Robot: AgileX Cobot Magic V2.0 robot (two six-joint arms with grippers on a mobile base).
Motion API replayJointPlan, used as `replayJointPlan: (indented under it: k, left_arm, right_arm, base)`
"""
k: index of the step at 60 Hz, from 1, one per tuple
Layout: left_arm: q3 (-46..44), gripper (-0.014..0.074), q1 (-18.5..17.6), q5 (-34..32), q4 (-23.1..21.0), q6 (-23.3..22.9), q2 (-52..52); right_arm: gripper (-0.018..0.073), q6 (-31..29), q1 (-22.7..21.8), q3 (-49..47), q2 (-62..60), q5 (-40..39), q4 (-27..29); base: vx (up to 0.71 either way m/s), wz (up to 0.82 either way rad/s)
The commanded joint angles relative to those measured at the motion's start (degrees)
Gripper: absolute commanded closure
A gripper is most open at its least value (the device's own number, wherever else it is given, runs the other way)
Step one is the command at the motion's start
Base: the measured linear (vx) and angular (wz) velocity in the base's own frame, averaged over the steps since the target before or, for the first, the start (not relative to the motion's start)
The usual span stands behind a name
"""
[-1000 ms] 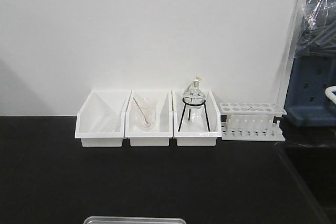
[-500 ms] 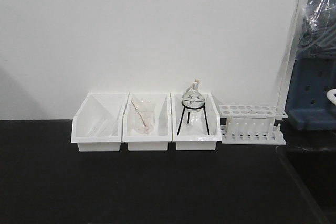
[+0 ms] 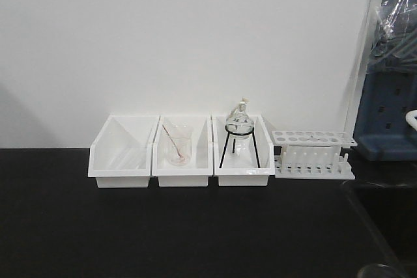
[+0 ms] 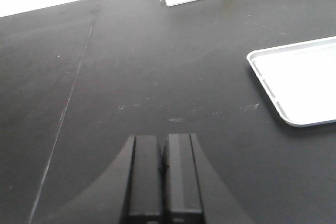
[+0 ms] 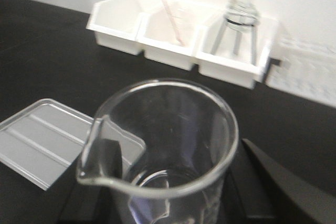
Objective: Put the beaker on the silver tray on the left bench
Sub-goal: 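Lower the held beaker with the right gripper onto the silver tray, then open the right gripper to release the beaker on the silver tray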
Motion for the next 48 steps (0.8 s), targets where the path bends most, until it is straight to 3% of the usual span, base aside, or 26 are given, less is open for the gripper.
replayJointPlan:
  k: [1,3,9,17,24,32,48]
  left_arm:
    - [1.1,0.0595,-0.2,-4.7,0.0,-0.1,-0.4]
    - [1.1,0.0595,-0.2,-4.7,0.0,-0.1,-0.4]
    - [1.1,0.0595,-0.2,-4.7,0.0,-0.1,-0.4]
    - [1.1,0.0595,-0.2,-4.7,0.0,-0.1,-0.4]
    - [1.1,0.0595,-0.2,-4.7,0.0,-0.1,-0.4]
    - [1.1,0.0595,-0.2,-4.7,0.0,-0.1,-0.4]
    - [1.1,0.0595,-0.2,-4.7,0.0,-0.1,-0.4]
  right_arm:
    - [0.0567,-0.7,-0.2,-1.9,9.7,-19.6,-4.9]
    - [0.0566,-0.7,-0.2,-2.1,15.2,-27.7,-5.7]
    - [0.0566,-1.2,-0.2,-3.5,29.0,-41.6,-5.7]
    - [0.0566,-6.0,-0.2,-8.3,47.2,-53.7,-6.2]
    - [0.0566,-6.2,-0.2,-14.6,61.7,-61.4,-6.3]
    - [0.0566,-6.7,-0.1,-21.0,71.2,-64.9,-7.4]
    - [0.0566,-7.6,0.0,-28.3,77.5,-58.8,-7.8]
  base:
    - [0.00,0.00]
    - [0.00,0.00]
    - [0.00,0.00]
    - [0.00,0.00]
    - [0.00,0.00]
    - [0.00,0.00]
    - [0.00,0.00]
